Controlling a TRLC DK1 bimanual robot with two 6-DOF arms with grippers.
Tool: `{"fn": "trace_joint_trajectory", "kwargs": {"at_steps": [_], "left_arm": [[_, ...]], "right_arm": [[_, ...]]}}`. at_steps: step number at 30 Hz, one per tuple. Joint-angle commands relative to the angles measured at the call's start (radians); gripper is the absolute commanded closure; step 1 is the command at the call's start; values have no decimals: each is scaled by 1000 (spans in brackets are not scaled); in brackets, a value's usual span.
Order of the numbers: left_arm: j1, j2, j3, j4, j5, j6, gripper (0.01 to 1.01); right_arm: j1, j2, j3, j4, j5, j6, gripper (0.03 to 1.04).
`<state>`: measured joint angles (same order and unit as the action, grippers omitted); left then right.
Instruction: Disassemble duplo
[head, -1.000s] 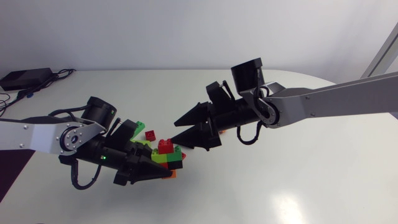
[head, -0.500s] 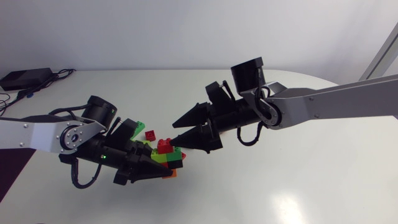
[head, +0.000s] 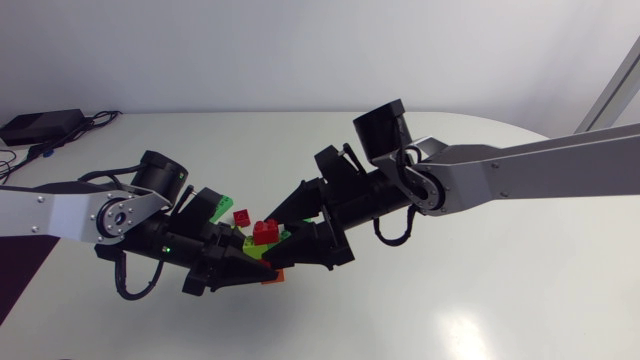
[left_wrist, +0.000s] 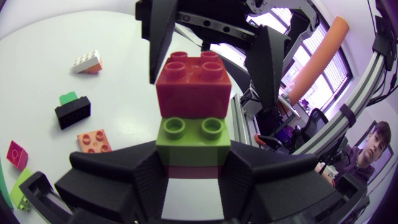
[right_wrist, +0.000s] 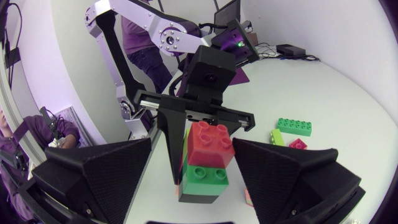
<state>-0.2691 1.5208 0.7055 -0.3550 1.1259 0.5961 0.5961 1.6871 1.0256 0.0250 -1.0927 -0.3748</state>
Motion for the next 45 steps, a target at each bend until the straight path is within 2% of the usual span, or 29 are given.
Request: {"fn": "trace_joint_trajectory", "kwargs": {"at_steps": [1, 4, 9, 17, 23, 36, 45], "left_arm": [[-28, 1, 5, -29, 8, 51, 672], [-41, 2, 6, -55, 3, 79, 672], [-39, 1, 8, -59, 2, 83, 672], [-22, -4, 14, -59, 2, 85, 670], [-24, -4, 12, -61, 2, 87, 672], [-18, -4, 14, -61, 0, 90, 672], [-18, -7, 15, -61, -2, 90, 672]], "right_arm": [[1, 8, -15, -14, -4, -24, 134], [2, 10, -13, -16, -4, -24, 215], [4, 22, -12, -17, -6, -24, 470], [8, 34, -1, -40, -6, -26, 497], [5, 37, 8, -46, -9, -24, 811], [-12, 8, 8, -54, 62, -46, 844], [1, 0, 7, -66, 137, -67, 918]]}}
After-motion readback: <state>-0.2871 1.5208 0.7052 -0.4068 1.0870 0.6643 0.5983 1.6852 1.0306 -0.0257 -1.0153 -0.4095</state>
